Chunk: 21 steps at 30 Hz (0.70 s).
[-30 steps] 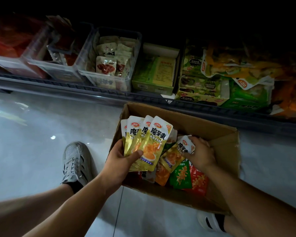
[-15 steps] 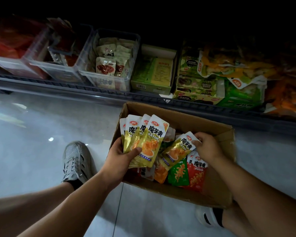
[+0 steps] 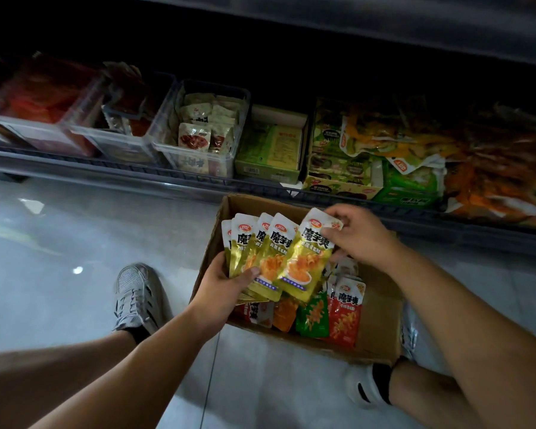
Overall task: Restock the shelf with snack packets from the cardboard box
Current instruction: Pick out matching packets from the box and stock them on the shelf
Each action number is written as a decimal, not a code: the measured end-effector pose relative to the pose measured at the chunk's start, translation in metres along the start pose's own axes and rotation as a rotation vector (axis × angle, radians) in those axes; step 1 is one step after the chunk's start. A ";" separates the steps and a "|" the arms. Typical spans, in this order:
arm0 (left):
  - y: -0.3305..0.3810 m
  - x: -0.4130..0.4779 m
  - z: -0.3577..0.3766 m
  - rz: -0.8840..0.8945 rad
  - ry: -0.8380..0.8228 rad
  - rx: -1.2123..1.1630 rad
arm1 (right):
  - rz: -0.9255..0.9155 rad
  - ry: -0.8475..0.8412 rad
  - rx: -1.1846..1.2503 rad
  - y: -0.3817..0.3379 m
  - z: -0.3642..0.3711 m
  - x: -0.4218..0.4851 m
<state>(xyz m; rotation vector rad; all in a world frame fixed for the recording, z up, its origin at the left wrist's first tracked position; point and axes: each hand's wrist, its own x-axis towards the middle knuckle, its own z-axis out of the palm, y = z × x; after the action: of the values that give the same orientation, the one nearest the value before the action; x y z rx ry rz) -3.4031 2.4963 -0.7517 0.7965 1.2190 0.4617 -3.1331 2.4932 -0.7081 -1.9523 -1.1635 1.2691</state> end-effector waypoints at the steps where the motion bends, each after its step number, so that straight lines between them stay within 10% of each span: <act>1: 0.001 -0.003 0.001 -0.003 -0.017 -0.022 | 0.022 -0.006 0.025 -0.003 0.006 0.000; 13: 0.000 0.001 -0.003 0.015 -0.008 0.018 | 0.118 0.176 0.187 0.025 0.030 0.014; 21: -0.008 0.011 -0.009 -0.013 0.040 -0.021 | 0.284 0.069 -0.273 0.135 0.046 0.028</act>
<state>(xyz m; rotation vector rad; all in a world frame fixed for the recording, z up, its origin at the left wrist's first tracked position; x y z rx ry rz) -3.4093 2.5020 -0.7662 0.7645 1.2535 0.4809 -3.1194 2.4510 -0.8472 -2.4125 -1.1012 1.2189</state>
